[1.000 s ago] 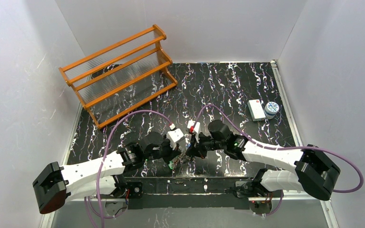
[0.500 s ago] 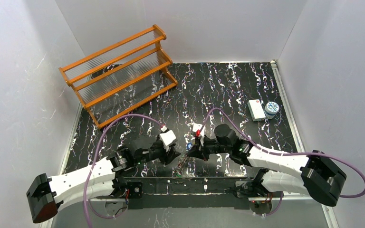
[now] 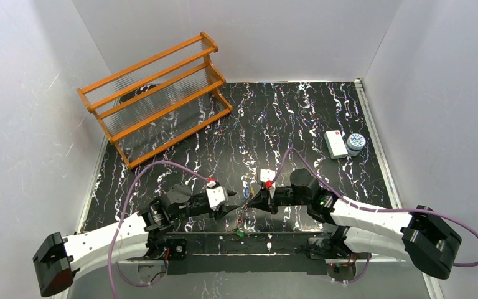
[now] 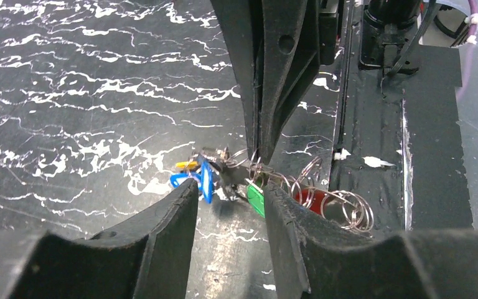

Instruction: Put the keys on the keyring

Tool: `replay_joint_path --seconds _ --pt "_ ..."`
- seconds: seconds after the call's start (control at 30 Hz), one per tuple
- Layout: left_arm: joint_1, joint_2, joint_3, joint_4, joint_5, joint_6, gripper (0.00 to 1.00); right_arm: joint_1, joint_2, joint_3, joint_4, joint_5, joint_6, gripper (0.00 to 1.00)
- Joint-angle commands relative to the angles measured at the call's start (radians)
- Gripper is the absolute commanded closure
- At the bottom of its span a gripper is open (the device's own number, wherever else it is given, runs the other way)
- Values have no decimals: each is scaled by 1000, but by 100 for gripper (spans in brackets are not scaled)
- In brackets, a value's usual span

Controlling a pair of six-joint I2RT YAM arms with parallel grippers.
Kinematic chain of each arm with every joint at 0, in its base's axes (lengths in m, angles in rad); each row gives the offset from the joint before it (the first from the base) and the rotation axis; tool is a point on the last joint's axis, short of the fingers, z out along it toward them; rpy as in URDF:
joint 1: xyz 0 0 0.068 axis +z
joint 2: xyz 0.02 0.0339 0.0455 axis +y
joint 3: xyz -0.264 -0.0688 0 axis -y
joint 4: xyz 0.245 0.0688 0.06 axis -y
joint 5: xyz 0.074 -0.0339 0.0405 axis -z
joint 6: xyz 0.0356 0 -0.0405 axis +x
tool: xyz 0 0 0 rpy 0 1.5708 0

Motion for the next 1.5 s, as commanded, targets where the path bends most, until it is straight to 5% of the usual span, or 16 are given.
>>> replay_joint_path --seconds 0.0,1.07,1.37,1.47 --pt "2 49 6 87 60 56 60 1 -2 2 97 -50 -30 99" --pt "2 241 7 194 168 -43 75 2 55 -62 167 -39 63 99" --pt "2 281 -18 220 134 -46 83 2 30 -75 191 -48 63 99" --pt "2 282 -19 225 137 -46 93 2 27 -80 198 -49 63 99"
